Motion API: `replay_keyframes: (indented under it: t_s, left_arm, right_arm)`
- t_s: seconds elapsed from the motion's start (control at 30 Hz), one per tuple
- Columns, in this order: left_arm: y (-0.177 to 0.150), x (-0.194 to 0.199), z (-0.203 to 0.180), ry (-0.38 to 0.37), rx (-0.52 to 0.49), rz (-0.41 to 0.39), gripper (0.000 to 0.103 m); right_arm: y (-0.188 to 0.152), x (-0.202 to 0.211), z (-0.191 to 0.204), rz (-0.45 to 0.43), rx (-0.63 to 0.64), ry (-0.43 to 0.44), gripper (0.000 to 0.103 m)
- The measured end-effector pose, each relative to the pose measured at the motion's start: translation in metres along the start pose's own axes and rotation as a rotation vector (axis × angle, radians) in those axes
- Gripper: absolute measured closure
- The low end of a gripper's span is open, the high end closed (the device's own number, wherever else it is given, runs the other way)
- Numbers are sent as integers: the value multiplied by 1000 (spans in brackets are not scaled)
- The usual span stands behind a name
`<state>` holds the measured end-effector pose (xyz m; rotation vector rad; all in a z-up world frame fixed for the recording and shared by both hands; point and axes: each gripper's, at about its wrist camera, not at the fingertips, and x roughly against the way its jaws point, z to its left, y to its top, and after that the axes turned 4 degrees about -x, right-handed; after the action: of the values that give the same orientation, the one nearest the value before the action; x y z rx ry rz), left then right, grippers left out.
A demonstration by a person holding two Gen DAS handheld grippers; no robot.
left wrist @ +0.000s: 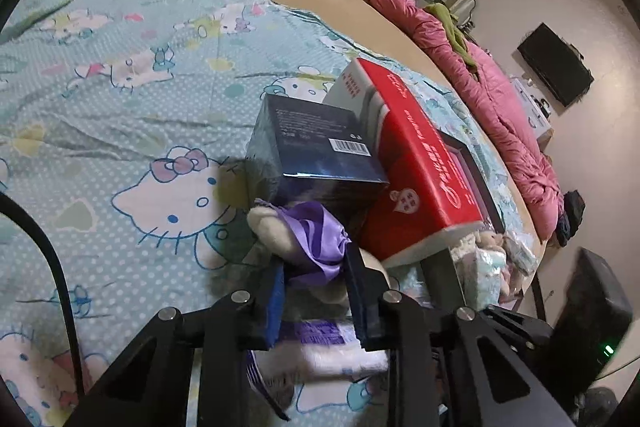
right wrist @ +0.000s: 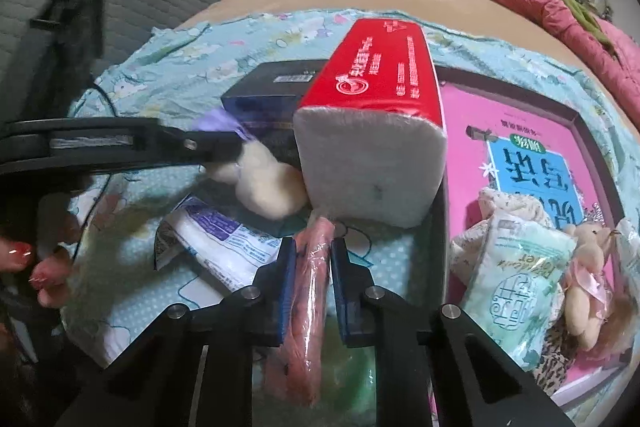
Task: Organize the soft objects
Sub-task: 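Grasp the teddy bear with the left tool while the right tool grasps the pink wrapped item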
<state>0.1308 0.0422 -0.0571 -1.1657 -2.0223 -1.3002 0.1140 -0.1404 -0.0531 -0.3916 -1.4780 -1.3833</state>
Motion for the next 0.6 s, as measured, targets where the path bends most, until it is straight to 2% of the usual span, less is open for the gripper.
replay_keyframes:
  t_s: [0.1,0.17,0.2,0.3,0.47,0.6]
  left_arm:
    - [-3,-1,0,14,-10,9,76]
    - [-3,-3,1,13,-4,12,77]
    - [-2,-4,1,11,-1,9,77]
    - [0,-2,0,2,-4,-7,79]
    - [-3,1,2,5,5,-15,79]
    - [-4,11,2,10,9,-39,79]
  right_arm:
    - [-1,-10,-1,48,-5,10,82]
    - [0,-16,1,83,3,30,76]
    - [1,-19,2,91,7,33,72]
    - [1,-22,1,82,0,28,70]
    - [3,-31,10,81,51,-3,71]
    - [-1,-22,14,32,93,-6,80]
